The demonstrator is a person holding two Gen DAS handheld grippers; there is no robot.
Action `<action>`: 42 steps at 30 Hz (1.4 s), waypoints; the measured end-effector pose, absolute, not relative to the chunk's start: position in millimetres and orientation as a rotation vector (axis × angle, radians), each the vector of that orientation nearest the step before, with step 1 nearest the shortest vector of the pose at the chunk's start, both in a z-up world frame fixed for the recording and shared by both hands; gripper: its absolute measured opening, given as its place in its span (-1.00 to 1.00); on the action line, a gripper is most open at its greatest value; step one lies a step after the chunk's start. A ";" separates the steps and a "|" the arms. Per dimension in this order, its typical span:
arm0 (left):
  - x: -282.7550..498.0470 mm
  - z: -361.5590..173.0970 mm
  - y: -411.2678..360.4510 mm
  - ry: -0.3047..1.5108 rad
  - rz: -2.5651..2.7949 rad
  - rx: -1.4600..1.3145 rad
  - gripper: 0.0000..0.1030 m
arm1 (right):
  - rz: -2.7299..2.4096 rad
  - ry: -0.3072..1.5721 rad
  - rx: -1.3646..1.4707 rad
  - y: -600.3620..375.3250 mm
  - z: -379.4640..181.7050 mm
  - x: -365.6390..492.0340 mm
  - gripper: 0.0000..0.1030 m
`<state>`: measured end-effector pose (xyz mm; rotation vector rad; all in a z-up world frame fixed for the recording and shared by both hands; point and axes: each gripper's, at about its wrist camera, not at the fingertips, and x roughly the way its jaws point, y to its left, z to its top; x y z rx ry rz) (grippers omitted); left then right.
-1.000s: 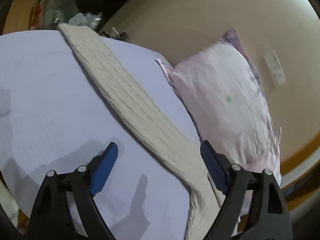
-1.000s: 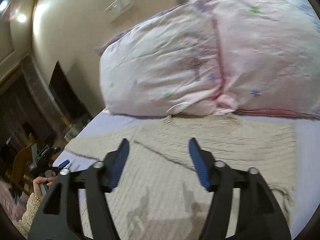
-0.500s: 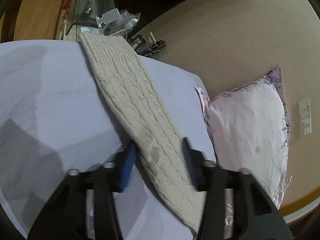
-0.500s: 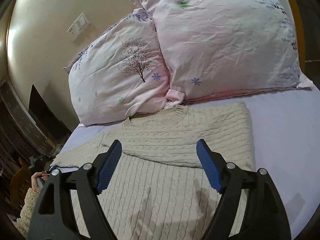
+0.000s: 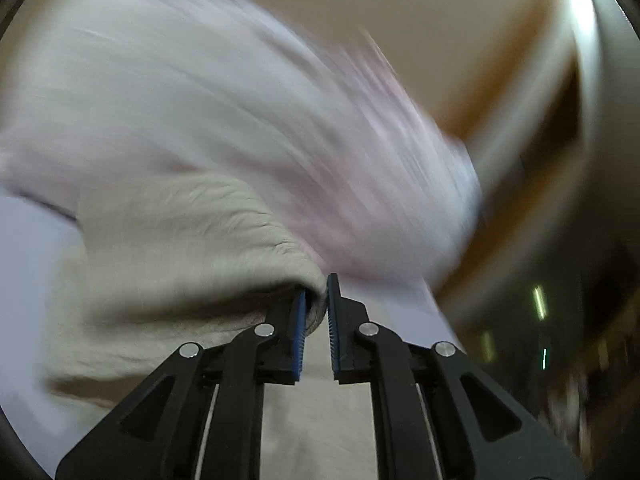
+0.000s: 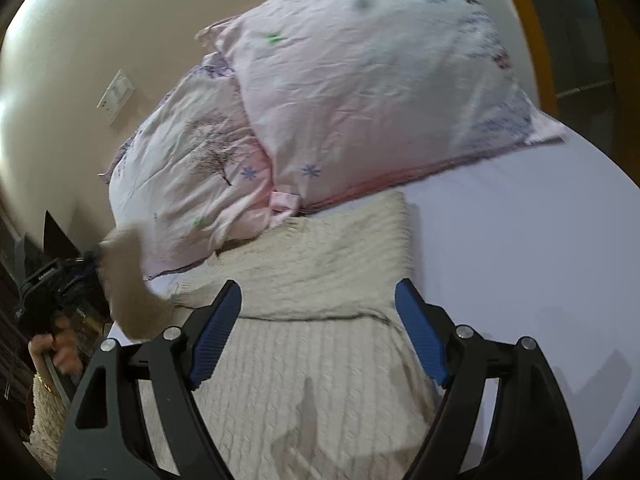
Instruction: Fold small clothes
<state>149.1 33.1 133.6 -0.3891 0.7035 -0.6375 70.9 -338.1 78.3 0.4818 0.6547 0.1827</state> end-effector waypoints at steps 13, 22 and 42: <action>13.7 110.4 88.0 0.751 -0.727 -0.266 0.07 | 0.401 0.721 0.553 -380.6 67.2 -37.5 0.75; -89.9 43.1 194.9 0.834 -0.509 -0.490 0.10 | 0.506 0.907 0.600 -374.3 37.3 -73.4 0.74; -82.1 -28.9 152.7 0.981 -0.679 -0.780 -0.72 | 0.642 1.117 0.959 -357.6 -52.6 -79.9 -0.85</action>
